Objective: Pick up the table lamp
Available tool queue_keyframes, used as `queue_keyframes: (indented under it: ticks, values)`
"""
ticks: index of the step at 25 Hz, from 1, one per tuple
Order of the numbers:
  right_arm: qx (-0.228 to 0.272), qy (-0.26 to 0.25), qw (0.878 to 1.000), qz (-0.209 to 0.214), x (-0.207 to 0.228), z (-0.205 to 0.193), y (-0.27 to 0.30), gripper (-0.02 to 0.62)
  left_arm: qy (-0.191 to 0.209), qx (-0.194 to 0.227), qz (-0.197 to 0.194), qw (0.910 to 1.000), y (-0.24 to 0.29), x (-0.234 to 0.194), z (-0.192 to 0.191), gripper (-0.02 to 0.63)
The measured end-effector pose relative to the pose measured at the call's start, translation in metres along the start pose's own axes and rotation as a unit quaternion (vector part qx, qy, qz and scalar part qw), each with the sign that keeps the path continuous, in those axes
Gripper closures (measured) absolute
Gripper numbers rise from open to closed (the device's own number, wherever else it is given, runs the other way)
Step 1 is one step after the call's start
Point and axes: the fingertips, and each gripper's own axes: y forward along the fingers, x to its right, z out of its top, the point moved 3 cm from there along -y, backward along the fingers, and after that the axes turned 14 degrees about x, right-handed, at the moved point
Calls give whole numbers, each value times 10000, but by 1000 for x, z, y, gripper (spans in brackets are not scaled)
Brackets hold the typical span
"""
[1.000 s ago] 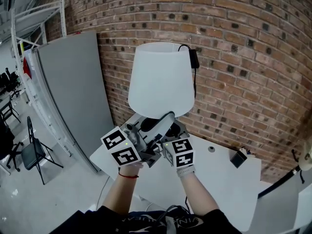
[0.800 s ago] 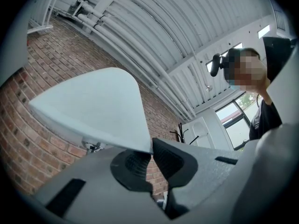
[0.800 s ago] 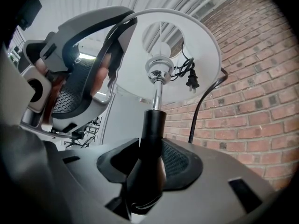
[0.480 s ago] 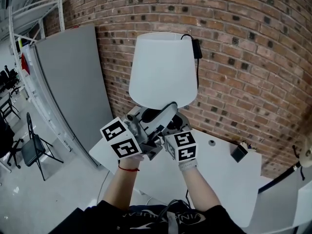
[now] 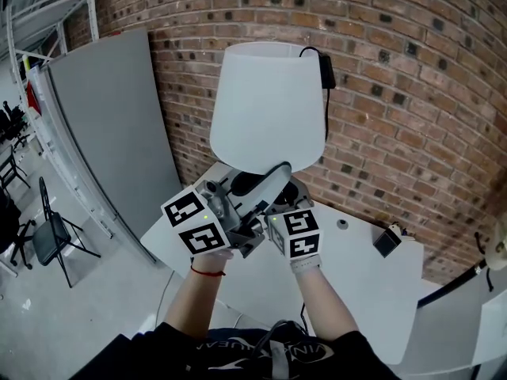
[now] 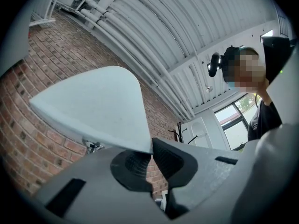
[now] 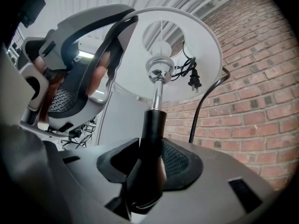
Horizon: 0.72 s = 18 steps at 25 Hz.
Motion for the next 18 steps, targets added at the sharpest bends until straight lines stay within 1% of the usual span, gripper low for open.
queue_keyframes:
  ticks: [10, 14, 18]
  values:
    - [47, -20, 10000, 47, -1, -4, 2, 445, 17, -14, 26, 10000, -3, -1, -2, 589]
    - [-6, -21, 10000, 44, -2, -10, 3, 445, 0, -23, 50, 10000, -6, -4, -3, 589]
    - [96, -48, 9999, 22, -2, -3, 7, 445, 22, -1, 26, 10000, -6, -5, 0, 589]
